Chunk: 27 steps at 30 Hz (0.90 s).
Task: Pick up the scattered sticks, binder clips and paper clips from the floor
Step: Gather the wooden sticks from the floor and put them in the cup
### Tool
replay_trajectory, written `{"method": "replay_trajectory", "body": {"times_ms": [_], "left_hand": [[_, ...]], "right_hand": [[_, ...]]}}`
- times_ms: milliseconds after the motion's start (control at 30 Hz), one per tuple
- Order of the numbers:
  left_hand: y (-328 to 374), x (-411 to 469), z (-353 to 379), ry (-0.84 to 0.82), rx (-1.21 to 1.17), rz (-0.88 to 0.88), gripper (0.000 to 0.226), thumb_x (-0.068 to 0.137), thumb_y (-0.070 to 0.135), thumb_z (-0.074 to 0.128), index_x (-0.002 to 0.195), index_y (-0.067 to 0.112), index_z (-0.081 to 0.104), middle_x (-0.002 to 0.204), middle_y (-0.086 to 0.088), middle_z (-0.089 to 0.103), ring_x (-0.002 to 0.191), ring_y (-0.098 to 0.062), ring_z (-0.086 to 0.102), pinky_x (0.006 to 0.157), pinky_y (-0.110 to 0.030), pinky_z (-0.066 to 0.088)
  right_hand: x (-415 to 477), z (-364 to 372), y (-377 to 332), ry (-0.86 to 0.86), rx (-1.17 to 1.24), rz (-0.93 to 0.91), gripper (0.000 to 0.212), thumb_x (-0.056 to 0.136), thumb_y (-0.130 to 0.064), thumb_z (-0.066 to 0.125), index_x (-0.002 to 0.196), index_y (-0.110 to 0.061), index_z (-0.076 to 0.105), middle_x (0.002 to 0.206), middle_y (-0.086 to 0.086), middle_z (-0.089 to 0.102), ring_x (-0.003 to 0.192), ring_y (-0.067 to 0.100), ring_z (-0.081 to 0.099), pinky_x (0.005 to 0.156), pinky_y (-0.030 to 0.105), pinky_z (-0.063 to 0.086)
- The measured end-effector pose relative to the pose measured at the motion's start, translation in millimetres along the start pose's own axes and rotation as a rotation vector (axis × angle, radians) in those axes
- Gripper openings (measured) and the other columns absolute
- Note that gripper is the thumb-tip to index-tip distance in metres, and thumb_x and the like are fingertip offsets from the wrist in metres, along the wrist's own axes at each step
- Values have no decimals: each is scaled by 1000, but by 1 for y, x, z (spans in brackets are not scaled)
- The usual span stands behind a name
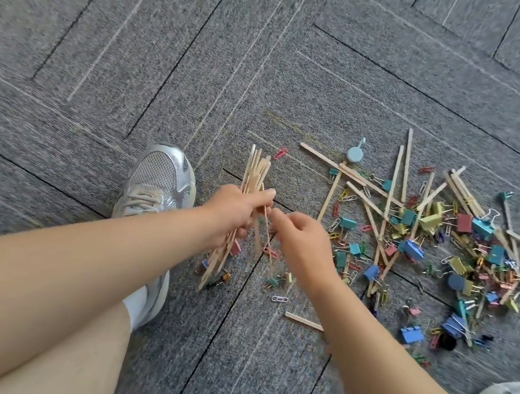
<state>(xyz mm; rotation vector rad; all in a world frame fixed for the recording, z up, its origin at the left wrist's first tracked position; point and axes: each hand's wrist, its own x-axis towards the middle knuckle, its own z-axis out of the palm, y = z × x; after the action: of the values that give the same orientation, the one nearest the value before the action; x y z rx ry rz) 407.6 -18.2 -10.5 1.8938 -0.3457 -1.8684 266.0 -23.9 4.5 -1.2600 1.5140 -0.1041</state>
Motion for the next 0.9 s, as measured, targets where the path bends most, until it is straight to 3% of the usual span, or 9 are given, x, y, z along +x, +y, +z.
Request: {"method": "replay_trajectory", "body": {"times_ms": [67,133,200,267,400,533,667,800,900], "left_hand": [[9,3,4,29,-17,5,34,91,40,57,86,7,62,66,0,54,50,-10,39,44,-20,35],[20,9,12,75,26,-5,36,93,44,52,85,9,56,70,-1,51,57,-12,41,53,-22,41],[29,12,23,113,26,-13,37,95,45,49,98,8,54,75,-3,49,70,-18,47,68,-30,50],[37,12,35,87,-76,-39,39,97,38,49,114,3,48,77,-5,55,76,-23,57,74,-36,55],[41,8,51,-4,-272,-91,29,98,29,50,104,1,49,78,-8,60,63,-18,65,55,-30,58],[30,11,52,-9,-241,-112,29,93,34,57,90,5,54,64,0,48,45,-8,40,42,-21,42],[28,11,48,5,-255,-70,42,83,42,68,99,7,50,70,1,44,45,-6,33,35,-18,33],[31,12,40,-1,-300,-51,49,79,43,71,103,6,48,75,1,44,42,-4,32,34,-17,31],[35,9,33,-43,-337,-23,53,75,46,70,105,7,52,81,1,50,41,-3,33,34,-16,31]], "right_hand": [[23,-18,9,227,-27,48,26,92,-34,51,83,-10,56,77,-1,57,60,11,50,56,23,40],[53,-37,15,414,-230,72,23,91,-32,51,103,-12,55,105,5,57,86,16,57,69,27,48],[81,-53,14,424,-421,101,48,90,-38,57,127,-10,45,129,12,43,116,25,45,91,37,43],[96,-63,10,350,-574,111,64,86,-43,64,134,-9,38,136,14,37,125,31,37,101,42,37],[95,-65,17,160,-676,120,44,93,-31,56,125,-3,44,125,16,44,103,28,52,89,39,46],[75,-58,27,119,-743,70,24,98,-15,38,114,-1,50,116,17,50,95,32,57,77,39,47],[55,-55,17,210,-475,-7,21,100,-18,34,105,-5,49,108,12,47,78,22,49,69,35,37],[39,-52,3,272,-323,-71,19,100,-19,32,100,-8,48,100,7,45,68,12,40,68,33,37],[29,-52,-10,246,-99,-75,21,102,-24,31,94,-12,46,83,4,47,61,12,38,56,30,36]]}}
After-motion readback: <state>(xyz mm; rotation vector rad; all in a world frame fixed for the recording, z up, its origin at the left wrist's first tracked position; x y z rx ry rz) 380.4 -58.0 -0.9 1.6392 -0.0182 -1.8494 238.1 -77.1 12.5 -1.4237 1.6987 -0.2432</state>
